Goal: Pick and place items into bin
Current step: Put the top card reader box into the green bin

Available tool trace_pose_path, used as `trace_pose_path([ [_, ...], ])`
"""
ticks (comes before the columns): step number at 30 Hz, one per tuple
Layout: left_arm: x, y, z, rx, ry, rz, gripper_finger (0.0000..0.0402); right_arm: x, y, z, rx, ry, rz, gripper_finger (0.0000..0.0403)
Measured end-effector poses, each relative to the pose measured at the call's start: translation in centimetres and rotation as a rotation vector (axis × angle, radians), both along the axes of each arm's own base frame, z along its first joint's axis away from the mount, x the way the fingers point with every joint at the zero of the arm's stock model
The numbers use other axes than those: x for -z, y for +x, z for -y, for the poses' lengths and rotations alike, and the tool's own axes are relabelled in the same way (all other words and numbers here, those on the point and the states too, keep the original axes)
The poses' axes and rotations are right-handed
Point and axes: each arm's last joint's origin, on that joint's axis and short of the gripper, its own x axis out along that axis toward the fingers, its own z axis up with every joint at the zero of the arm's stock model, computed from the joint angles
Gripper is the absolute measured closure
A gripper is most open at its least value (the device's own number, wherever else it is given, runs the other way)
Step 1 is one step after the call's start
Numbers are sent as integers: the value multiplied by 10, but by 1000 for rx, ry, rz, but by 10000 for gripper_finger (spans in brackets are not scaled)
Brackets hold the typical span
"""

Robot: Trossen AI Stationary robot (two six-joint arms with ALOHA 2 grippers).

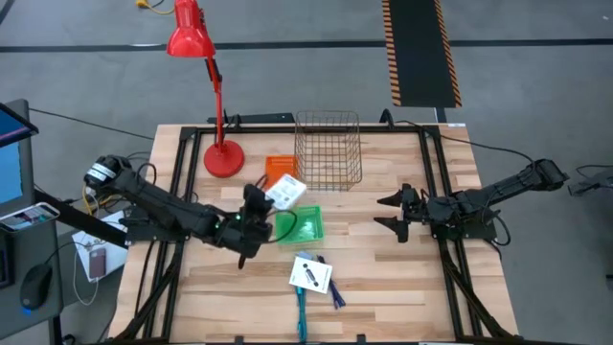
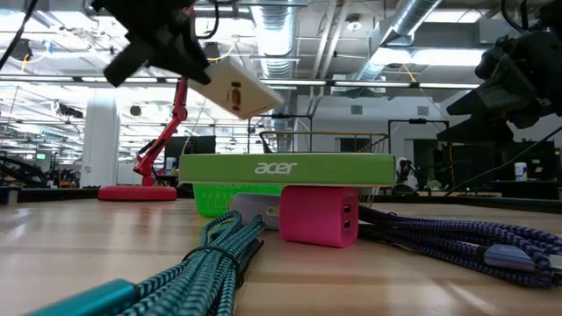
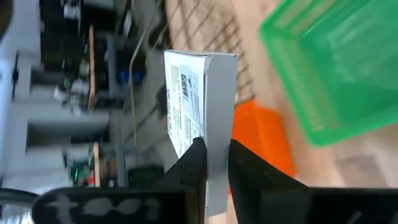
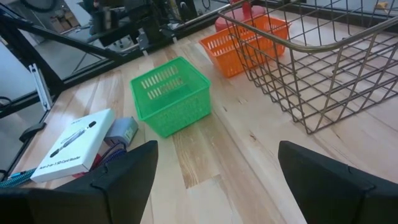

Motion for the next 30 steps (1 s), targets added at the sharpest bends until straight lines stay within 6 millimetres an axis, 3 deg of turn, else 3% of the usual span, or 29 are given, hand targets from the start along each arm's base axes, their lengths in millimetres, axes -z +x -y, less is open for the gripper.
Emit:
trace_pose_path([
  [7,-3,-2,20,131,16,-4,371,0,0,0,0,0,0,76],
  [18,-1,0,29,228,-35,-24,371,0,0,0,0,0,0,76],
  [30,42,27,40,370,101,-218,370,0,0,0,1,-1,-2,76],
])
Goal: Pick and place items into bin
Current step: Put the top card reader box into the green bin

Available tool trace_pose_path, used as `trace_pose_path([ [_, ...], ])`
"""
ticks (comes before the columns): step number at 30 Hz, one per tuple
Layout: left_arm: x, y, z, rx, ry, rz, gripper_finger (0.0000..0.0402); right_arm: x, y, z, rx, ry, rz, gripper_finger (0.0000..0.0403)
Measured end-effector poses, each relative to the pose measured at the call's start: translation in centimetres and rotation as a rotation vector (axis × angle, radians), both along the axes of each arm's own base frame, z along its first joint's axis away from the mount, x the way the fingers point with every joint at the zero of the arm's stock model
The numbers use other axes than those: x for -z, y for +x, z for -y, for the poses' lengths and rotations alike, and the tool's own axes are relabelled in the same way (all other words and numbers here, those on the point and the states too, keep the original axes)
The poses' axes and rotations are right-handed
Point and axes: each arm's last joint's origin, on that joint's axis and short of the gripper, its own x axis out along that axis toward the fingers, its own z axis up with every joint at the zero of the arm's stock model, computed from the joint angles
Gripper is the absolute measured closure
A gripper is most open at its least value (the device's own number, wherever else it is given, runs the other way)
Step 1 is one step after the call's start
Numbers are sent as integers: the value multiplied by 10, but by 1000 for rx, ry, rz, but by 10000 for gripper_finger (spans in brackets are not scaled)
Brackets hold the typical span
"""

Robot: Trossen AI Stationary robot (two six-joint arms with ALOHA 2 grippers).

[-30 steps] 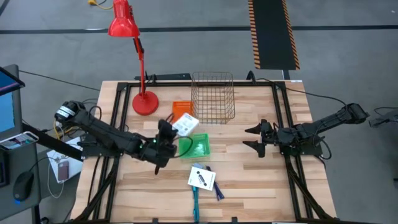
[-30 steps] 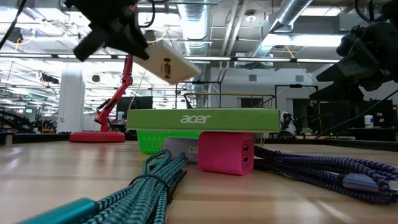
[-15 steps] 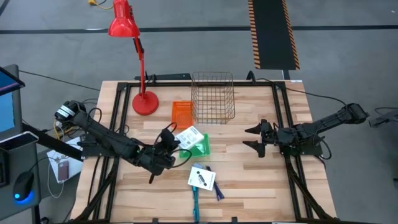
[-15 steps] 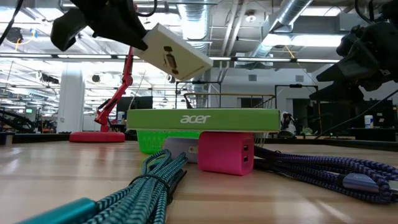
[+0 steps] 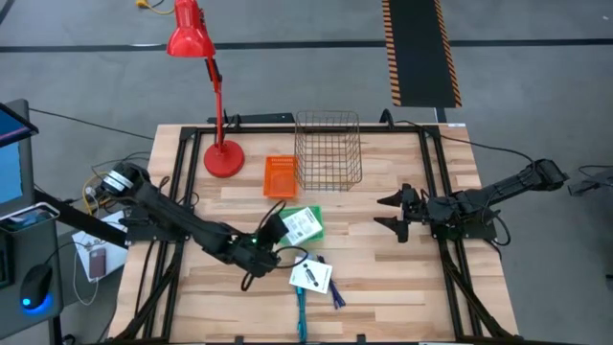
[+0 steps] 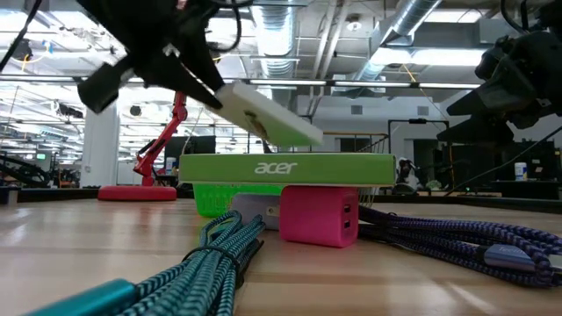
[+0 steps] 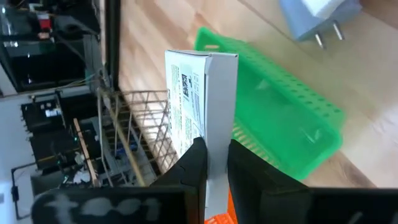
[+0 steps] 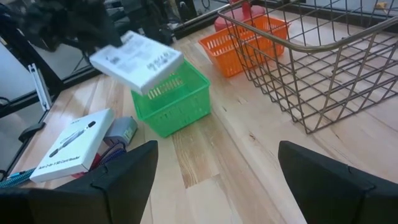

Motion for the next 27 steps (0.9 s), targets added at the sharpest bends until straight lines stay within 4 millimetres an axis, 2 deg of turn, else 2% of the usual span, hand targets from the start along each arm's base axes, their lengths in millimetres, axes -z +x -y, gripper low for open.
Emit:
trace_pose_path([
  [5,6,2,0,9,18,-29,370,0,0,0,0,0,1,76],
  [17,6,2,-3,-1,23,-38,369,0,0,0,0,0,1,76],
  [27,7,6,-10,1,-18,-56,338,0,0,0,0,1,2,76],
])
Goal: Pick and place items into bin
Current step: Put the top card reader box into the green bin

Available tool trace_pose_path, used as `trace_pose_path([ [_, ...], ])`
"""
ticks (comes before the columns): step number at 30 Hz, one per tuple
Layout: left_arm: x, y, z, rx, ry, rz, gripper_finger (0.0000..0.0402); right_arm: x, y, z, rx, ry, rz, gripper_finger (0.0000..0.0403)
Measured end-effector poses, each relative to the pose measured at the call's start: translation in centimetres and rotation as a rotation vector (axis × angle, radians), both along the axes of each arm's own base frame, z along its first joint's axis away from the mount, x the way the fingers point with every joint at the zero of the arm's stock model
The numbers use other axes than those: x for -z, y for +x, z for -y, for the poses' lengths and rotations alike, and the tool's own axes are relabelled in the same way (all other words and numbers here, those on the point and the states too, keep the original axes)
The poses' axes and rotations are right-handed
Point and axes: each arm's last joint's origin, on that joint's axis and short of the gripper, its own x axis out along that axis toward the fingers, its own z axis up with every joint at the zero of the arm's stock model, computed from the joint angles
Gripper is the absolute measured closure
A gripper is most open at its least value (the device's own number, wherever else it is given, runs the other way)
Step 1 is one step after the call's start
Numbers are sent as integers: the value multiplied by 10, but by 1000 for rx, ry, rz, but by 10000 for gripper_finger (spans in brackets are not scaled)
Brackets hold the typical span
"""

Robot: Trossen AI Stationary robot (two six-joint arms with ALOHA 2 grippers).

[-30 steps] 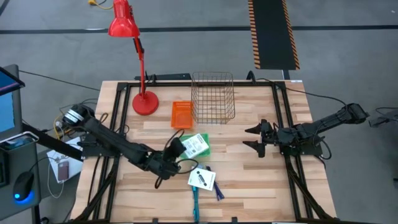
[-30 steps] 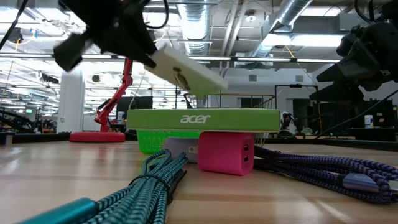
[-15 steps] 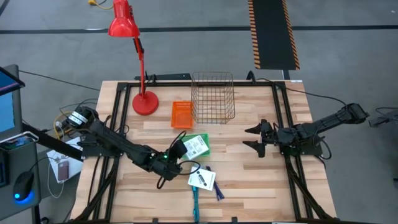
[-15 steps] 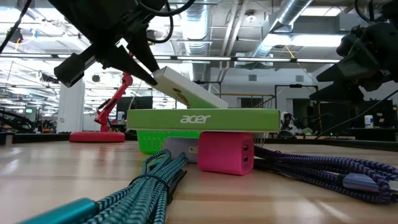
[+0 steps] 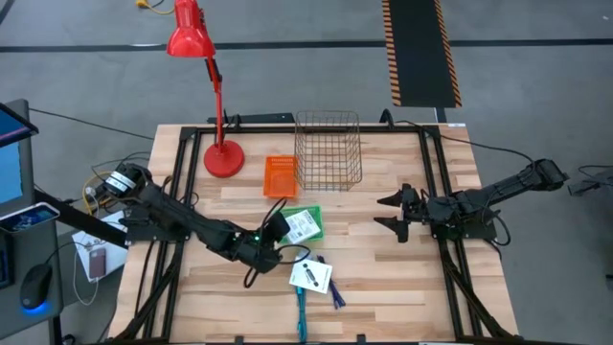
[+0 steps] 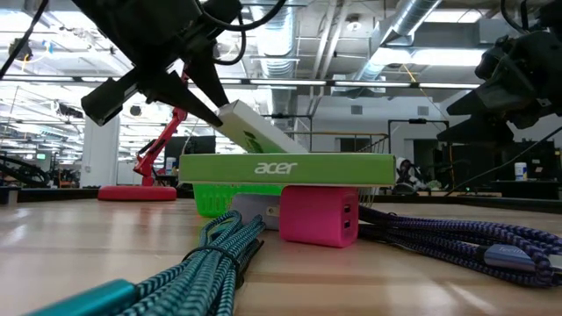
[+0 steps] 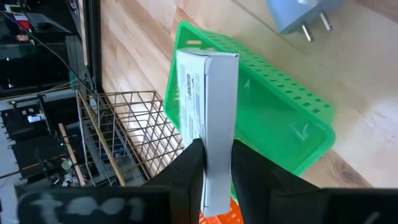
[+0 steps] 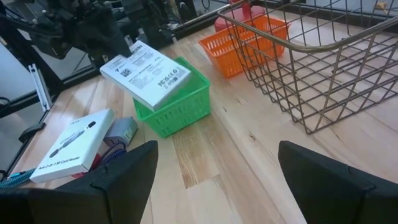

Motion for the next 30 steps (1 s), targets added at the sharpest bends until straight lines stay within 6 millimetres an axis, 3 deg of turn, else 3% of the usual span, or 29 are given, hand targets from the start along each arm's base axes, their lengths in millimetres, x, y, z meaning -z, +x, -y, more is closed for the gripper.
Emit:
trace_pose_path([
  [20,2,3,-21,-63,24,-52,333,0,0,0,2,-1,-1,76],
  [30,2,3,-21,-56,23,-53,315,0,0,0,3,-1,-2,76],
])
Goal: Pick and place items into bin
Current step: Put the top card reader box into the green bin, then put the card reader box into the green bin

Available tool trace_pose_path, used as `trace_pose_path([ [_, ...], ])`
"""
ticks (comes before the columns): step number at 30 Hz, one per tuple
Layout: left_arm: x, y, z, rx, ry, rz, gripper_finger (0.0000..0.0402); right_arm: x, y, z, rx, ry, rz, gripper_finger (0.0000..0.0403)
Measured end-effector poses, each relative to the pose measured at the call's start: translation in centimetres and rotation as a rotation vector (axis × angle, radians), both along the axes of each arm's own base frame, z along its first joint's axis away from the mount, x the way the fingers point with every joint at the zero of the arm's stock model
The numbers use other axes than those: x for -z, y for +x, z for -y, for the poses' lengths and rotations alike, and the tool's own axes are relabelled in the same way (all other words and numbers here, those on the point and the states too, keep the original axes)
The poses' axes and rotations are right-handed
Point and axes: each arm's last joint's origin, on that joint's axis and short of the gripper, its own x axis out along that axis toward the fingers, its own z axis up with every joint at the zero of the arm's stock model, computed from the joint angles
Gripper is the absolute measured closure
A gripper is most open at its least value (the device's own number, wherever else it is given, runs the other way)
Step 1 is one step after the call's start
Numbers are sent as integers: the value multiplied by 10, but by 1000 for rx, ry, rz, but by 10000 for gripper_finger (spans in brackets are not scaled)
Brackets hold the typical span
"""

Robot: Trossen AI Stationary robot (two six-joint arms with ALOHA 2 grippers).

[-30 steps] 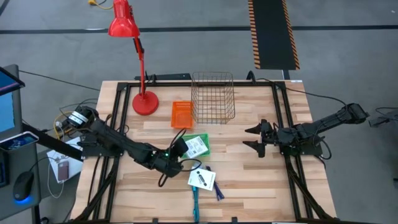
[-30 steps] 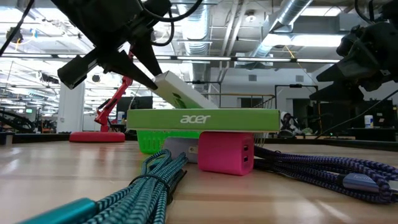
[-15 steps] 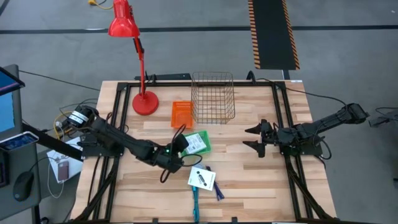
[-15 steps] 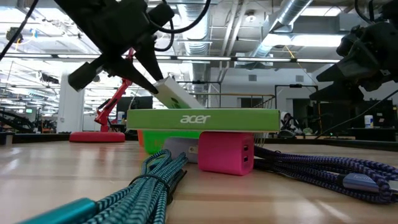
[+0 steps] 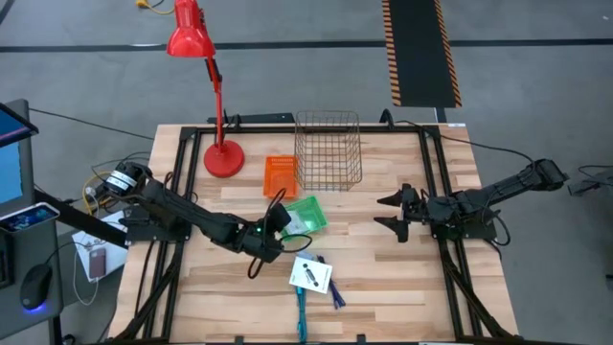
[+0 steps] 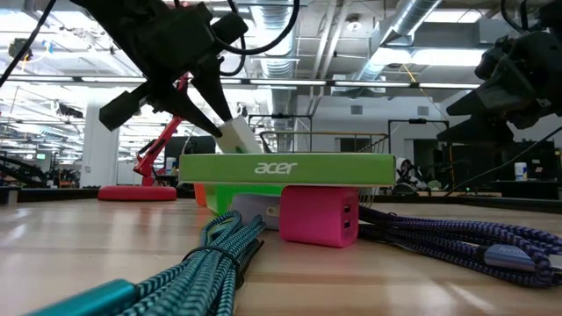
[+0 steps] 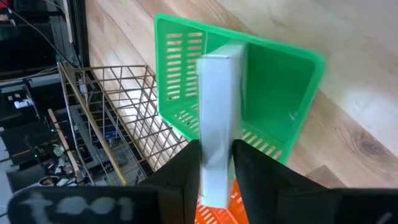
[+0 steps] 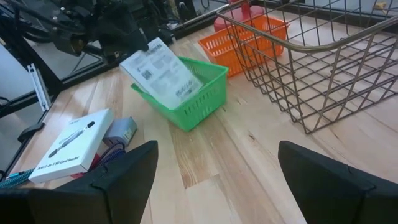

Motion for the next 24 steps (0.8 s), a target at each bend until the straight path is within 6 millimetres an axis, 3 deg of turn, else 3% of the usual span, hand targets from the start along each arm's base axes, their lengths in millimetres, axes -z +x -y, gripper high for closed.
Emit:
trace_pose_path([
  [12,-1,0,1,-6,10,11,263,0,0,0,0,0,0,76],
  [24,-6,-8,21,-77,124,129,257,0,0,0,-1,-1,-2,76],
])
